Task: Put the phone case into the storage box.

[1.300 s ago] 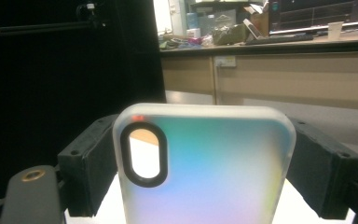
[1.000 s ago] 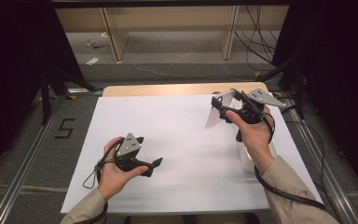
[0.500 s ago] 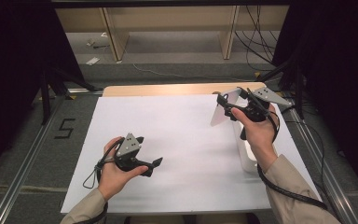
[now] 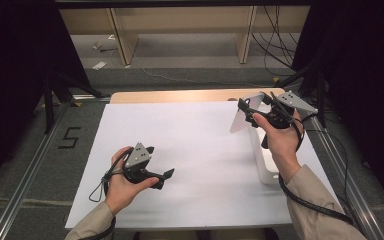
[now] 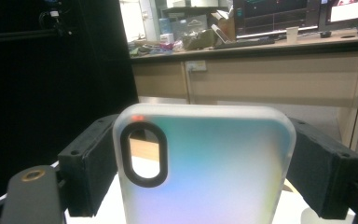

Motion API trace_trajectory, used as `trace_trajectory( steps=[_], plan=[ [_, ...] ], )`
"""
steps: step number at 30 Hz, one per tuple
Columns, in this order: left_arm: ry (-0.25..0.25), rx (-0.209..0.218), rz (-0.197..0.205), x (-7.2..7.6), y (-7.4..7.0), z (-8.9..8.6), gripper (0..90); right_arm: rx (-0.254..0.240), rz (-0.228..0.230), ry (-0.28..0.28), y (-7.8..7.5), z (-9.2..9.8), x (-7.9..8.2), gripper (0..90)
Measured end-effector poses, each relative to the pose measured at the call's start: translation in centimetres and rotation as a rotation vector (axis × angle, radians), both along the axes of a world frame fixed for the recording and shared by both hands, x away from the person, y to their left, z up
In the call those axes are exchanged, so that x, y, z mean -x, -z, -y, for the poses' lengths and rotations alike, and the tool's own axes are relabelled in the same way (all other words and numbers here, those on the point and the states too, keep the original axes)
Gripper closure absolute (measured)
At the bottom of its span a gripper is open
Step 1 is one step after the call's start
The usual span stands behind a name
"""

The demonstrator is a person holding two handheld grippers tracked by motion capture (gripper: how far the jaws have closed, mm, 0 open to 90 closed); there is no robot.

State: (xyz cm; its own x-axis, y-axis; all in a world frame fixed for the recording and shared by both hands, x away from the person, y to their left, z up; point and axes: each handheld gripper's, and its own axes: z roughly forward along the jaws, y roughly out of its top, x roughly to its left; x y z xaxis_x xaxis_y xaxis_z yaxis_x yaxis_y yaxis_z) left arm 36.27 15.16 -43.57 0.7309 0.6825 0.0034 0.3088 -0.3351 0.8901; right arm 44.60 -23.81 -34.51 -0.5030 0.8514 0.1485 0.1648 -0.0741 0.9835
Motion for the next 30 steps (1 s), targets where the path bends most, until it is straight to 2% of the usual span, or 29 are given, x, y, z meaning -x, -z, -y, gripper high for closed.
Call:
trace_trajectory(
  steps=[30],
  plan=[
    [-0.006, 0.002, -0.001, 0.0, 0.0, -0.1, 0.0, 0.0, -0.004, 0.059, -0.1, 1.6, -0.4, 17.9]
  ],
)
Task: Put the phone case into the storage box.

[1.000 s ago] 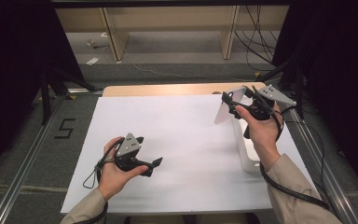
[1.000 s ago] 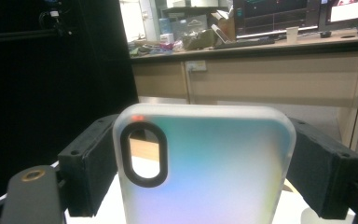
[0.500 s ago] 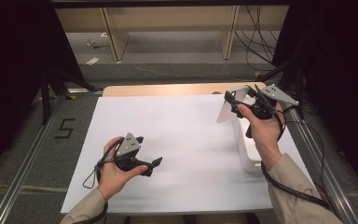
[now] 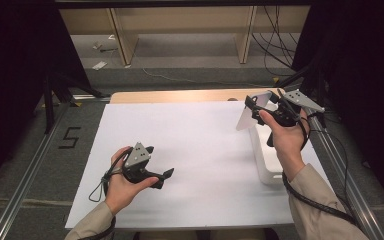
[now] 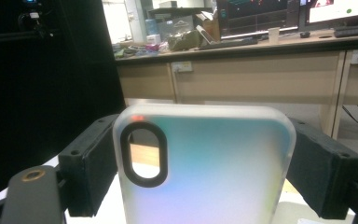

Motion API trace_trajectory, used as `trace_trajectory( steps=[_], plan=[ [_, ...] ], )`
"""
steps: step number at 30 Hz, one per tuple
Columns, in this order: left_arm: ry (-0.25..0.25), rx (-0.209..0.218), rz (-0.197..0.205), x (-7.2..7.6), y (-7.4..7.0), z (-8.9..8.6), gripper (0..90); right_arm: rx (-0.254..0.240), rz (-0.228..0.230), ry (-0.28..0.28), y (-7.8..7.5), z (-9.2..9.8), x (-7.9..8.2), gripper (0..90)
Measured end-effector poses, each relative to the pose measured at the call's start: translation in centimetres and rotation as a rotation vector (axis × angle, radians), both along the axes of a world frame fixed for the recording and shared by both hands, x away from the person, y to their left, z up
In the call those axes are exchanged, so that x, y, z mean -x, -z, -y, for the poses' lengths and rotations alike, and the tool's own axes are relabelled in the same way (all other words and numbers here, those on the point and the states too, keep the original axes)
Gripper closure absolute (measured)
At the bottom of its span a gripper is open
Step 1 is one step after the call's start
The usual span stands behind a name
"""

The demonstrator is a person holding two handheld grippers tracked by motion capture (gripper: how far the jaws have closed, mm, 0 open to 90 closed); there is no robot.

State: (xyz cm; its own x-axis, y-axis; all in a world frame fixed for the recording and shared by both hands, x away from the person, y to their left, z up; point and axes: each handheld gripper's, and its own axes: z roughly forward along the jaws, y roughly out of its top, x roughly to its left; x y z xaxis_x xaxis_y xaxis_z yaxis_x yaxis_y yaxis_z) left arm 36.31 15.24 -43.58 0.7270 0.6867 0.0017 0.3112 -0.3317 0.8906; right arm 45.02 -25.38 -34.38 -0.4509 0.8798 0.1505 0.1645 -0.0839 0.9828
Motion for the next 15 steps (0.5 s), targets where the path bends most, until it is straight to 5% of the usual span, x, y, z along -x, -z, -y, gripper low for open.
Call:
trace_trajectory(
  steps=[15],
  plan=[
    [-0.004, 0.002, 0.001, -0.03, -0.03, -0.1, 0.0, 0.002, 0.0, 0.028, -0.06, 0.76, -0.19, 17.9]
  ],
)
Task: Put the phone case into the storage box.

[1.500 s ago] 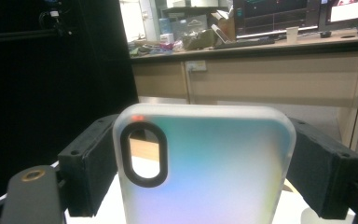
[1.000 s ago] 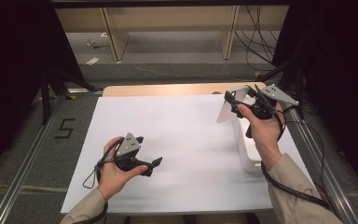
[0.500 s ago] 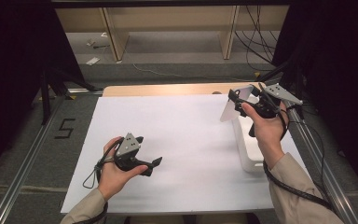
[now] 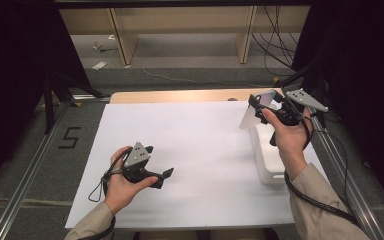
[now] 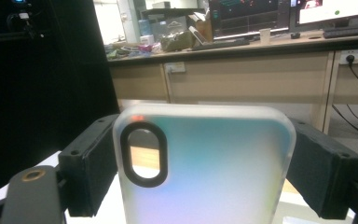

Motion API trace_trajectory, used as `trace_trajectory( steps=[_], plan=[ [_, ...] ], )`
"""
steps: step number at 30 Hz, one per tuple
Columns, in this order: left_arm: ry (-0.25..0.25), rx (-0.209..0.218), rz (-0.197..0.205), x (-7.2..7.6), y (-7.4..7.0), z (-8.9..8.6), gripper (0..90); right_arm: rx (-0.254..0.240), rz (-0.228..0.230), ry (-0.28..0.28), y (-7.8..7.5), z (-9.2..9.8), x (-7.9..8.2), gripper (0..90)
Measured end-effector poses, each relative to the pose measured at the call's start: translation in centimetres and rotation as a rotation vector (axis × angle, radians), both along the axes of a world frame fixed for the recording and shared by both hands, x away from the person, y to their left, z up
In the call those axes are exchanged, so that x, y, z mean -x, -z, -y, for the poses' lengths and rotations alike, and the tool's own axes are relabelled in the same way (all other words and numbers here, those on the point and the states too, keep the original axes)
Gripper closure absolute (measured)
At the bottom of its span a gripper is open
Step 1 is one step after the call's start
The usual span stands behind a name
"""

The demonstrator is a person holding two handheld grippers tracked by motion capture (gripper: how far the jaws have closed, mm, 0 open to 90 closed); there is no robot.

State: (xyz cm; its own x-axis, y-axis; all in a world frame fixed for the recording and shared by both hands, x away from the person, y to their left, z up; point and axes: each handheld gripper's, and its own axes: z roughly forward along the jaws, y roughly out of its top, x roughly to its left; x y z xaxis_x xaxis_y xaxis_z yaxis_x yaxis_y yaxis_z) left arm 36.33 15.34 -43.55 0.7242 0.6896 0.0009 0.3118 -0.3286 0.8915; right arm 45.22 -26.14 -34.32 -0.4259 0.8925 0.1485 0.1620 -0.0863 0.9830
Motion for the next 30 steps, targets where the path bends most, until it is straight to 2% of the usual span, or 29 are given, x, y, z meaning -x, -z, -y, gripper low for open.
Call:
trace_trajectory(
  steps=[30],
  plan=[
    [-0.004, 0.003, 0.001, 0.0, 0.0, 0.0, 0.0, -0.004, -0.004, 0.054, -0.1, 1.7, -0.3, 17.9]
  ],
)
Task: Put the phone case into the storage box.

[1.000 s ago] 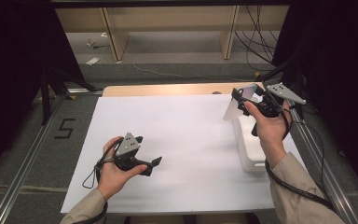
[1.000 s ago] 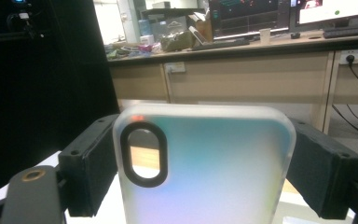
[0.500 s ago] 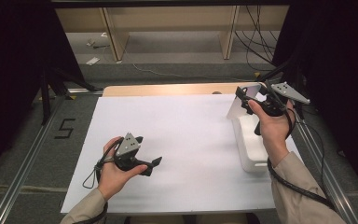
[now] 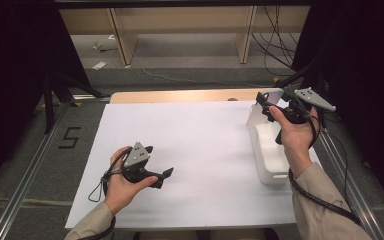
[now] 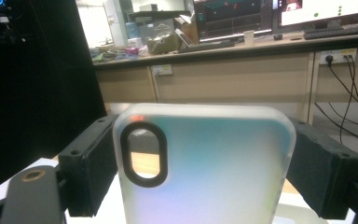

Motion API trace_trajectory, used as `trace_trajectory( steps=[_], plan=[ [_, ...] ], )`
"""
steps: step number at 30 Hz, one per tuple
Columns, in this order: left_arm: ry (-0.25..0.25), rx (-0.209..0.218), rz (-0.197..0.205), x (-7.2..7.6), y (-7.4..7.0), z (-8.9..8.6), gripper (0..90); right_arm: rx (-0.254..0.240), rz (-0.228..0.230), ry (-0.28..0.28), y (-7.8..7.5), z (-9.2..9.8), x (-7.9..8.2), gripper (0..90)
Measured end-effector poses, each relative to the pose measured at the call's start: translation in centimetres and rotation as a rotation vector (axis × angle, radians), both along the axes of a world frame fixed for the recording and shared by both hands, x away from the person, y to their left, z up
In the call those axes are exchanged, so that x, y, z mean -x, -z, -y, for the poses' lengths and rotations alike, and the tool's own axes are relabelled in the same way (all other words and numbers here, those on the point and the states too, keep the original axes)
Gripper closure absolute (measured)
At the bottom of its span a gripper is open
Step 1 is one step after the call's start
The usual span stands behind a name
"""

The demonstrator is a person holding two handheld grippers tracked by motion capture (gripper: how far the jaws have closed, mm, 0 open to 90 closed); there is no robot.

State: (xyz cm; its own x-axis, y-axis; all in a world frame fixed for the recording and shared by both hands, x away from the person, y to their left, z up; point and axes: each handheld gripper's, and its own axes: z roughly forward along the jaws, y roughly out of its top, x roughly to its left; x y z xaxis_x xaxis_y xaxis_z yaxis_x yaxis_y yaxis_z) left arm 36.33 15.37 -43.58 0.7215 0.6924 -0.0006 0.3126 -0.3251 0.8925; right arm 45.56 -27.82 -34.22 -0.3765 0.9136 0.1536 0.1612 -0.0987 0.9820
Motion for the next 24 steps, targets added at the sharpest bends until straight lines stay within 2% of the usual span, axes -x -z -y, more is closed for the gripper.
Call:
trace_trajectory(
  steps=[24],
  plan=[
    [-0.007, 0.004, 0.007, 0.02, -0.04, -0.04, 0.0, 0.004, -0.004, 0.023, 0.15, 0.6, -0.2, 17.9]
  ],
)
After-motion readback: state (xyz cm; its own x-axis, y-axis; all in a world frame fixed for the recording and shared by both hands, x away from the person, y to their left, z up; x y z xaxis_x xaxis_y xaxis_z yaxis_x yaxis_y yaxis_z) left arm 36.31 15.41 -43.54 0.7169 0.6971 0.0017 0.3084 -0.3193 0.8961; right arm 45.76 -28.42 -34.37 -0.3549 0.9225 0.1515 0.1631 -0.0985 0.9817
